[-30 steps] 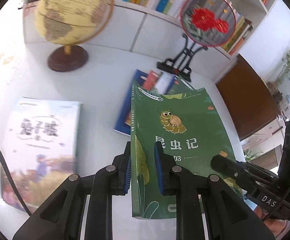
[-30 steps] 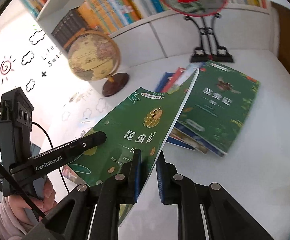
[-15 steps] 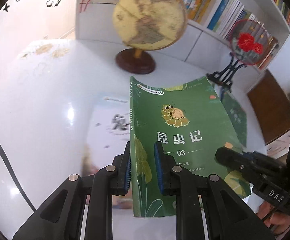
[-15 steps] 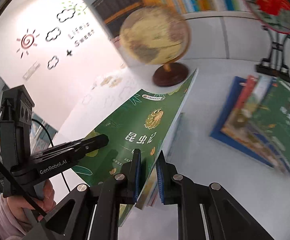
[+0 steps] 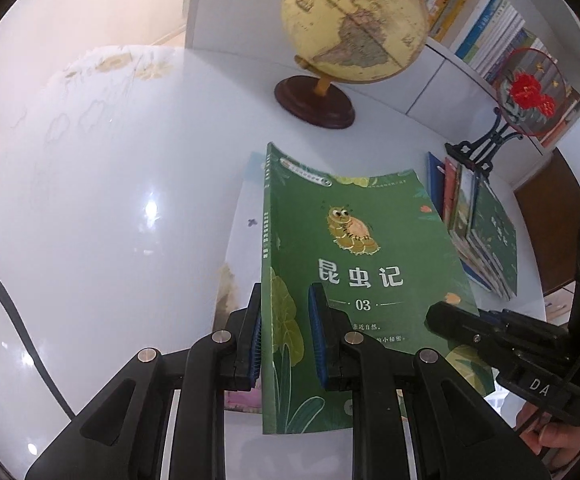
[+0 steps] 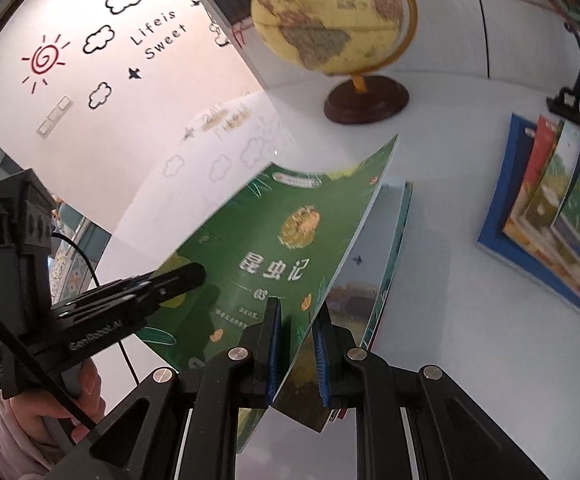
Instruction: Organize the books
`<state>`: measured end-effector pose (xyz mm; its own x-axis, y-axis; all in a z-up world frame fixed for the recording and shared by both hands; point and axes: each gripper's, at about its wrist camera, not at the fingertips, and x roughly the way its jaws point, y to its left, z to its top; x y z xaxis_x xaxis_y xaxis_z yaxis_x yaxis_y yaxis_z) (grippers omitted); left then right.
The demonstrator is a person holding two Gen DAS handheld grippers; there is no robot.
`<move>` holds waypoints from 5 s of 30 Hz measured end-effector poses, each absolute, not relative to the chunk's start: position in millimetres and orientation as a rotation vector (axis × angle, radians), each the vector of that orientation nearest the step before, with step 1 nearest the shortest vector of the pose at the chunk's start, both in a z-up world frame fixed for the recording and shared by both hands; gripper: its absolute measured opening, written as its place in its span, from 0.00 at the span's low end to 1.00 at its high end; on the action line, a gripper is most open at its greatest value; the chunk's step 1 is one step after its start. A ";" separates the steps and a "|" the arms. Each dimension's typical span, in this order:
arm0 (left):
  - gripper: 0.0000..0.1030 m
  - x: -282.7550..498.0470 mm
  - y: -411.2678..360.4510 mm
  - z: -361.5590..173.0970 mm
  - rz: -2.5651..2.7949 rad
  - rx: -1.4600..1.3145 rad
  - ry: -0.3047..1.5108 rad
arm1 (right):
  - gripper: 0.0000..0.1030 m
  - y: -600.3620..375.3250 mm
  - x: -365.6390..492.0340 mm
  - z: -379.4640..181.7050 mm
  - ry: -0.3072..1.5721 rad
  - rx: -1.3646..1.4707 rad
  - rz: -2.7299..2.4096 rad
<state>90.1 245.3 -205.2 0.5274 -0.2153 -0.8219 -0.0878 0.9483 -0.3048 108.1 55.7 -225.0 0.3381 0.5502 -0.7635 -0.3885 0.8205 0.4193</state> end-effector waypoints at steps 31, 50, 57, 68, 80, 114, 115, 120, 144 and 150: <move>0.67 140.5 180.5 -197.9 -0.010 -0.305 1.137 | 0.56 -48.9 127.6 -246.0 1.229 0.251 0.535; 0.67 273.4 -55.0 -192.6 -0.638 -0.186 1.070 | 0.56 -240.3 136.8 -222.5 0.753 0.155 0.100; 0.67 290.2 -95.8 -213.1 -0.735 -0.167 1.103 | 0.56 -275.7 160.5 -246.9 0.805 0.242 0.113; 0.67 294.5 -104.2 -224.1 -0.706 -0.046 1.095 | 0.56 -254.9 175.3 -269.3 0.886 0.275 0.175; 0.67 311.6 -94.0 -231.0 -0.700 -0.140 1.151 | 0.56 -253.3 176.3 -277.6 0.919 0.284 0.121; 0.73 211.3 -48.3 -249.7 -0.405 -0.125 1.329 | 0.91 -231.2 161.2 -299.7 1.128 0.639 0.346; 0.73 213.9 -51.2 -250.6 -0.425 -0.138 1.347 | 0.91 -233.9 158.5 -300.6 1.132 0.662 0.339; 0.71 199.5 -59.1 -247.1 -0.400 -0.074 1.356 | 0.81 -237.5 147.6 -304.3 1.142 0.727 0.352; 0.41 166.0 -37.2 -238.2 -0.375 -0.089 1.280 | 0.23 -231.1 105.3 -264.6 1.065 0.683 0.497; 0.41 159.9 -16.4 -220.3 -0.440 -0.228 1.204 | 0.23 -212.2 100.6 -240.4 1.032 0.507 0.528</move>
